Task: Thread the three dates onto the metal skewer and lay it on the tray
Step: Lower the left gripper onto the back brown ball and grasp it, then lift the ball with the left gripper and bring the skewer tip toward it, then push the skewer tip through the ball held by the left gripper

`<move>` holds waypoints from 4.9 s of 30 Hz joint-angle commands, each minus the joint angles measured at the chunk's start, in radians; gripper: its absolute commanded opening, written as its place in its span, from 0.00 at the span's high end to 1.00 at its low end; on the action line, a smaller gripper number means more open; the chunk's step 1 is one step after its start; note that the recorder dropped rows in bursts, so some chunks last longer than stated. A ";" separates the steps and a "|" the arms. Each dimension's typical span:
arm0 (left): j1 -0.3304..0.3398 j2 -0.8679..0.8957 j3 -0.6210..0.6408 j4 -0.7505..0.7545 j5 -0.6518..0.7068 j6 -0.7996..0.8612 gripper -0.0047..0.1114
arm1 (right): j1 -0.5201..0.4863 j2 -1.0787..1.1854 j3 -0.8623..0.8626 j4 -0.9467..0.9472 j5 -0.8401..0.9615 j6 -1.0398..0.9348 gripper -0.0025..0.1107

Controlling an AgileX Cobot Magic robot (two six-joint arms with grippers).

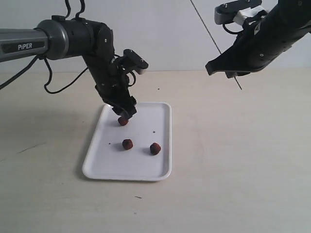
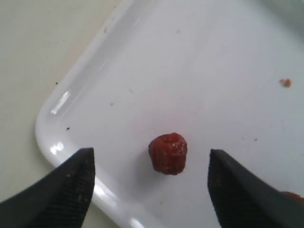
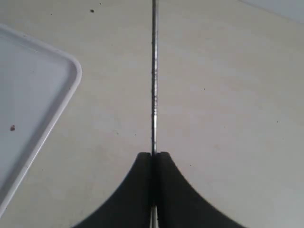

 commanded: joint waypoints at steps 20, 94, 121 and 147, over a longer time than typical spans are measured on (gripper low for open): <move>-0.003 0.091 -0.006 0.003 -0.033 0.003 0.45 | -0.004 -0.002 0.003 0.006 -0.021 -0.027 0.98; 0.488 -0.068 -0.006 -1.442 0.002 0.188 0.72 | 0.009 0.160 0.003 0.934 0.333 -0.950 0.98; 0.457 -0.068 -0.006 -1.444 0.076 0.216 0.72 | 0.049 0.194 -0.009 1.028 0.286 -0.963 0.98; 0.452 -0.068 -0.006 -1.460 0.073 0.240 0.72 | 0.049 0.194 -0.009 1.006 0.259 -0.925 0.98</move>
